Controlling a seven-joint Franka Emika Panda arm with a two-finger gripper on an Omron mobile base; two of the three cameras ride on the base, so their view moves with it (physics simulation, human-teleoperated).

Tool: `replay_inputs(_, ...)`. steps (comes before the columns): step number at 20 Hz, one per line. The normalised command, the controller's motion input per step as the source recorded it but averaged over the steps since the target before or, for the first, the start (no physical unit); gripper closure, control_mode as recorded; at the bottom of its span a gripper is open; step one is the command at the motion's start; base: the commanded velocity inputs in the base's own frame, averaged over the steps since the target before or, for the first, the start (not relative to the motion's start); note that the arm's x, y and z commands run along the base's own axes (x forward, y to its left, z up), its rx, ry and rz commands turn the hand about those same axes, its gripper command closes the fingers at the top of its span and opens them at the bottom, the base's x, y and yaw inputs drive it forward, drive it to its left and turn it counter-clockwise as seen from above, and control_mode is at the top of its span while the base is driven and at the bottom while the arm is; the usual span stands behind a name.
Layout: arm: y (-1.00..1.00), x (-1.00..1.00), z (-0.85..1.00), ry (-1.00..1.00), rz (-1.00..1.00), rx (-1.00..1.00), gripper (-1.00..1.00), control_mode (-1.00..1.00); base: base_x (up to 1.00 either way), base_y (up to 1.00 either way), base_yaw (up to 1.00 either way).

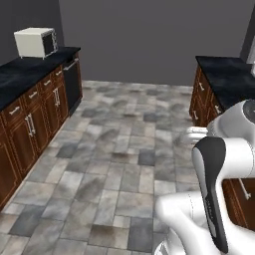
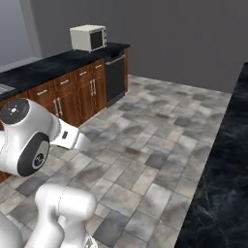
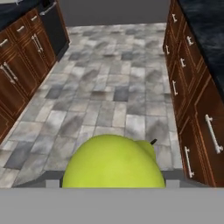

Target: Place the cold items (kiwi and pear) from the fridge in one tupperware on the dining counter. Place the warm items (hot dog and kebab skewer) in the stove area in another tupperware.

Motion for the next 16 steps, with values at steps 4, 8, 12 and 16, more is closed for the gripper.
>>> replay_inputs(4, 0.00, 0.00, 0.00, 0.00, 0.00, 0.00, 1.00, 1.00, -0.92, -0.07, -0.09)
replay_inputs(8, 0.00, 0.00, 0.00, 0.00, 0.00, 0.00, 1.00, 1.00, -1.00, -0.41, -0.20)
replay_inputs(12, 0.00, 0.00, 0.00, 0.00, 0.00, 0.00, 1.00, 1.00, -1.00, -0.65, -0.29)
replay_inputs(16, 0.00, 0.00, 0.00, 0.00, 0.00, 0.00, 1.00, 1.00, -1.00, -0.62, -0.29)
